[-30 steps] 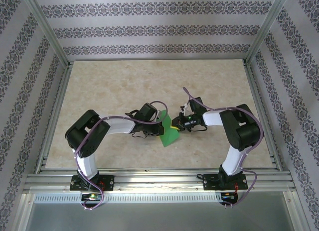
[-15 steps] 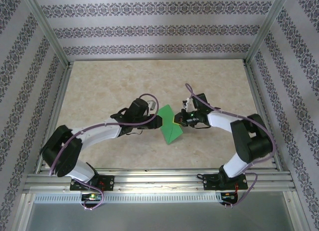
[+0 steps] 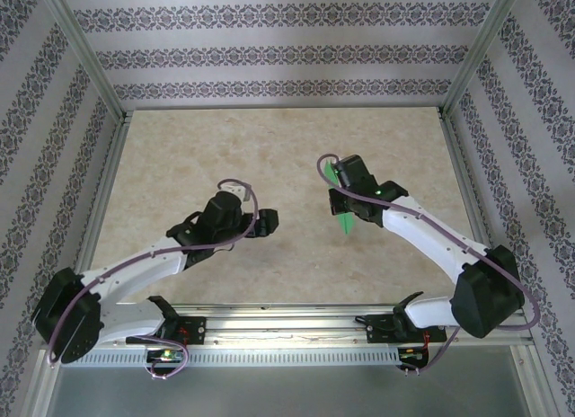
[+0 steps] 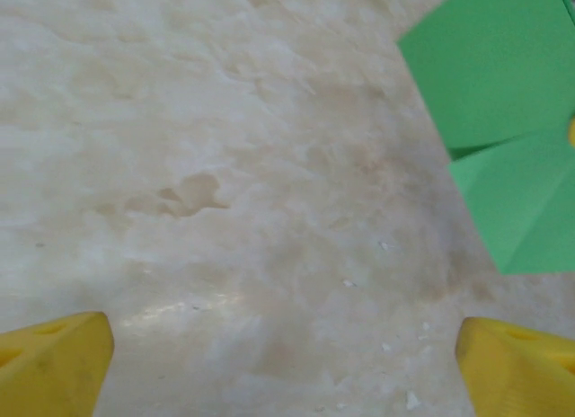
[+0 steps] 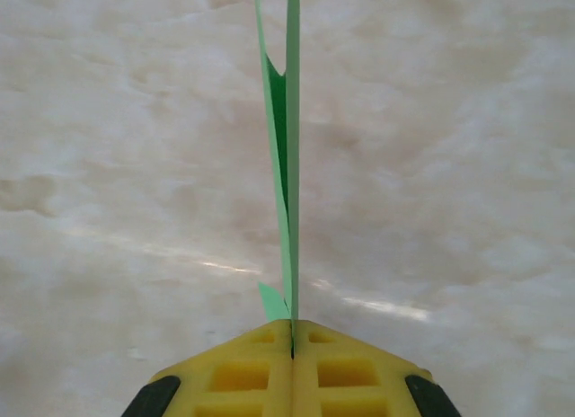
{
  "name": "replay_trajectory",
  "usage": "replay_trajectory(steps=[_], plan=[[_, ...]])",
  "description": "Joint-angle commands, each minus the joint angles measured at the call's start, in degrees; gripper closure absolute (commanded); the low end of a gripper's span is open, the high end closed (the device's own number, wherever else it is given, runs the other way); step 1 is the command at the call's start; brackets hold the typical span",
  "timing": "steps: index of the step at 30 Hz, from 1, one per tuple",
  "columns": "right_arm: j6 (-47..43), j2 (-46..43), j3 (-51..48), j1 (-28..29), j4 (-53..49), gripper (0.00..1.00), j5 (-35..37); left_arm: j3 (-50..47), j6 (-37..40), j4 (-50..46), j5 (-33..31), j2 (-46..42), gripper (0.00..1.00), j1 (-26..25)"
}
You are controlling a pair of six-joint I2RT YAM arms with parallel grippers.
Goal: Fold a paper plane with a square sheet of paper (pick it up from the middle)
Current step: Turn over the paper at the center of the table.
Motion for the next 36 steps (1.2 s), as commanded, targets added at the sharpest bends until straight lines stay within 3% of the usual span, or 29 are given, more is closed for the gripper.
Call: replay_trajectory(steps=[1, 5, 11, 16, 19, 22, 25, 29, 36], plan=[[-2.9, 2.4, 2.4, 3.3, -7.2, 0.96, 16.9, -2.8, -1.1, -0.5, -6.7, -5.8, 0.00, 1.0], [-2.4, 7.3, 3.5, 8.4, -7.4, 0.96, 21.6, -7.5, -1.4, -0.7, -9.3, -15.0, 0.00, 1.5], [4.0, 18.6, 8.6, 15.7, -10.2, 0.95, 18.6, -10.7, -4.6, -6.2, -13.1, -25.4, 0.00, 2.3], [7.9, 29.0, 16.8, 21.2, -11.0, 0.90, 9.9, -11.6, -5.1, -9.0, -13.0, -29.2, 0.00, 2.4], [8.2, 33.2, 21.3, 22.4, -9.7, 0.82, 0.3, -11.7, -5.2, -9.6, -12.1, -30.3, 0.02, 2.5], [8.4, 31.6, 21.6, 22.1, -4.9, 0.73, -10.7, -11.2, -4.8, -9.8, -9.9, -29.7, 0.08, 2.7], [10.5, 24.4, 15.3, 19.3, 4.4, 0.56, -20.4, -10.2, -4.7, -9.0, -6.2, -26.2, 0.13, 2.8], [16.8, 15.5, 2.9, 10.0, 15.4, 0.55, -31.2, -6.4, -4.7, -7.8, -0.1, -16.0, 0.22, 2.9], [22.8, 13.6, -11.5, -4.8, 29.8, 0.73, -49.6, 0.2, -8.6, -3.7, 10.2, 3.4, 0.44, 2.9]])
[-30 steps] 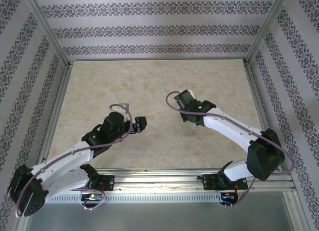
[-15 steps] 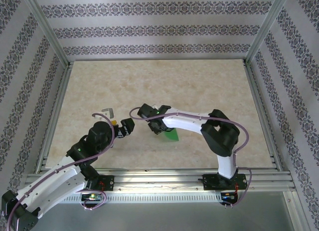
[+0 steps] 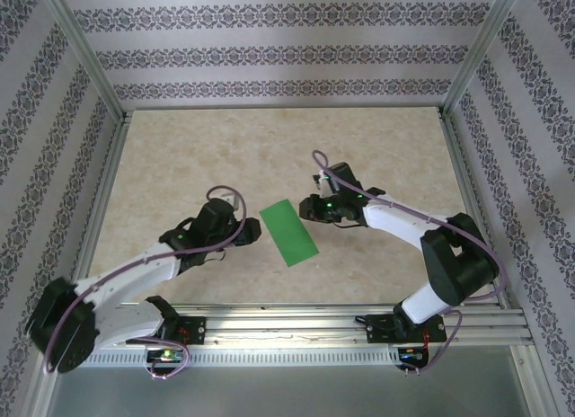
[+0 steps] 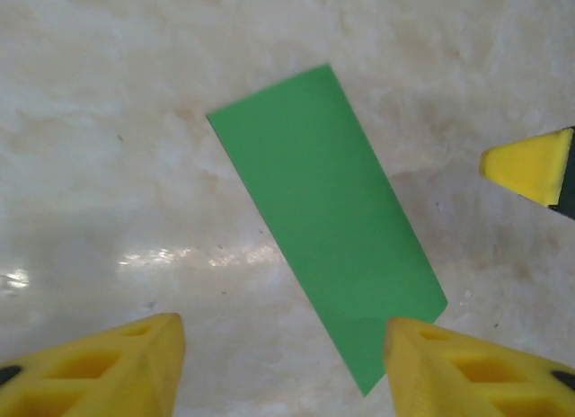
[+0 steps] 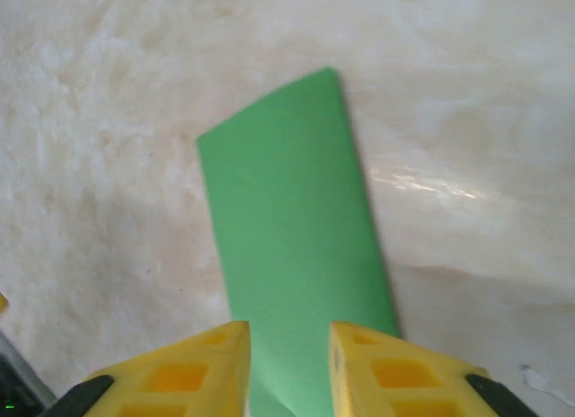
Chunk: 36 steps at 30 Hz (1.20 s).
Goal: Fold a paper plane with a square sheet of paper (pick it up from the middle)
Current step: Turn over the paper at the center of the table, then third fold the triangle at the center of the table.
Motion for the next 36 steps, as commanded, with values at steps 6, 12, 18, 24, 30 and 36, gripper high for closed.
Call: replay_trajectory(steps=[6, 12, 18, 24, 30, 36], plan=[[2.4, 5.5, -3.0, -2.7, 5.8, 0.81, -13.2, 4.5, -5.4, 4.6, 8.3, 11.3, 0.48, 0.7], [2.7, 10.7, -2.8, -2.5, 7.7, 0.85, -15.7, 5.7, -6.8, 4.8, 10.0, 15.3, 0.46, 0.8], [3.1, 13.3, -3.2, -2.5, 6.2, 0.86, -13.2, 7.2, -8.2, 5.8, 12.3, 19.8, 0.45, 0.9], [6.0, 15.4, -5.7, -2.5, 8.0, 0.90, -11.5, 7.9, -9.4, 8.3, 13.7, 23.5, 0.46, 0.8], [10.5, 15.1, -9.1, -2.3, 12.3, 0.91, -11.0, 8.8, -11.7, 10.6, 13.7, 27.1, 0.46, 1.0], [11.3, 14.6, -9.6, -2.1, 12.7, 0.91, -10.6, 8.1, -14.3, 15.8, 14.9, 30.1, 0.49, 1.2]])
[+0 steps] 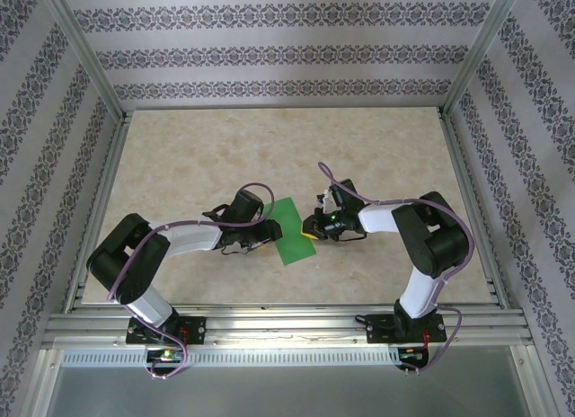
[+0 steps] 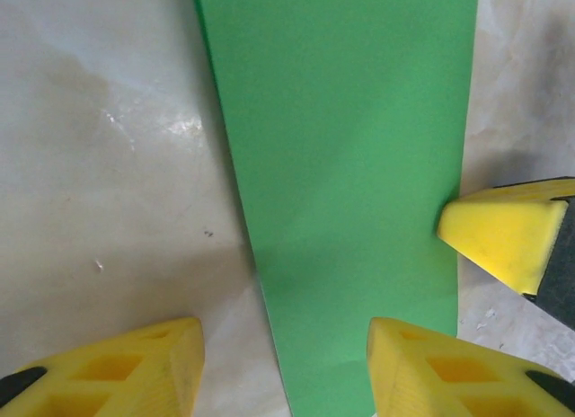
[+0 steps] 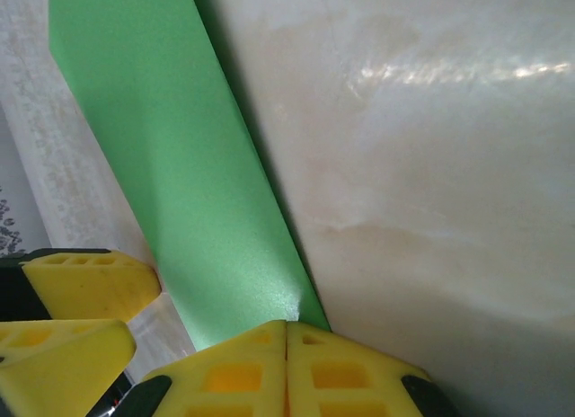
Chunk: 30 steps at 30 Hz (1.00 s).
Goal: Fold a paper plane with a square sheet of paper (pick it up from the middle)
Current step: Third fold the triangle at the center of the table.
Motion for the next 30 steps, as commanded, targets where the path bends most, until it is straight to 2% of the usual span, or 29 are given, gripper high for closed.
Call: replay_trajectory(steps=[1, 12, 23, 30], plan=[[1.3, 2.5, -2.2, 0.9, -2.1, 0.91, 3.7, 0.2, -2.9, 8.0, 1.3, 3.1, 0.50, 0.5], [1.8, 2.4, -3.0, 1.1, -1.2, 0.92, 3.5, 0.4, -3.8, 9.5, -0.4, 3.2, 0.61, 0.7], [1.6, 2.2, -3.4, 1.0, -1.3, 0.94, 3.4, 1.0, -2.8, 7.9, -1.9, 1.8, 0.61, 0.8], [1.8, 2.5, -3.5, 1.0, -0.8, 0.94, 3.2, 1.2, -2.0, 8.6, -2.0, 1.1, 0.66, 0.8]])
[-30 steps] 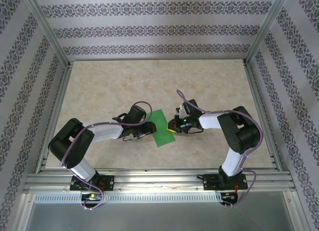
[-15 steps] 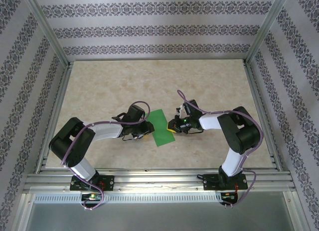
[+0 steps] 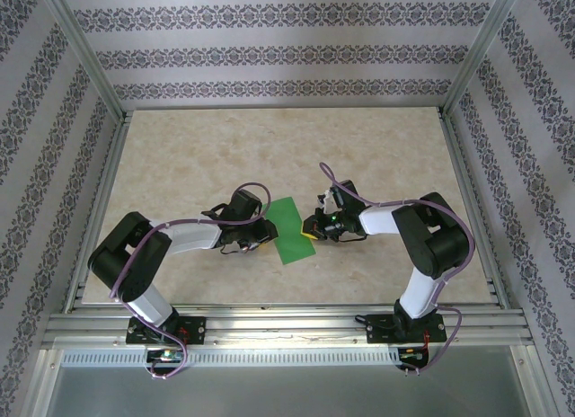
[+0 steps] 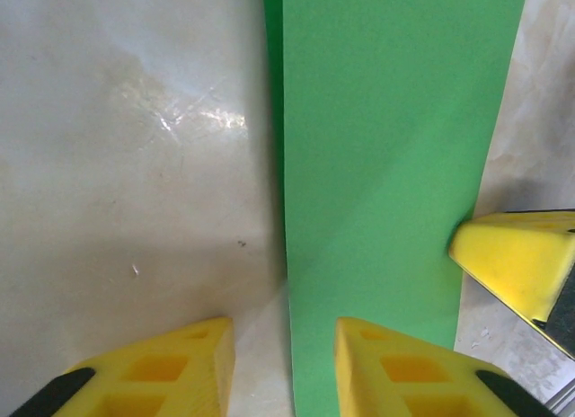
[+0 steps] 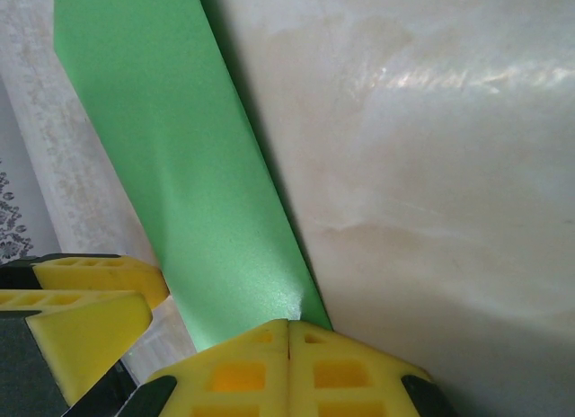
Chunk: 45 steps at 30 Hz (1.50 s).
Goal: Fold a paper plane with a square sheet of paper (pick it up from the middle)
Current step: Third fold the triangle at the center of the table.
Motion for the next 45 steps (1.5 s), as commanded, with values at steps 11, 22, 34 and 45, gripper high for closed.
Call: replay_trajectory(steps=[11, 22, 34, 45], plan=[[0.4, 2.7, -2.1, 1.0, -3.5, 0.94, 3.2, 3.3, 1.6, 2.9, -3.7, 2.0, 0.64, 0.2], [0.4, 2.8, -2.3, 1.0, -3.3, 0.94, 3.2, 4.3, 1.2, 1.6, -2.9, 6.0, 0.63, 0.2], [0.8, 2.8, -2.5, 0.9, -3.0, 0.94, 3.4, 3.0, 1.3, -3.3, -5.3, 0.2, 0.60, 0.2], [0.8, 2.6, -3.0, 0.9, -2.9, 0.94, 3.5, 4.9, 0.1, 1.0, -0.4, 5.9, 0.61, 0.2]])
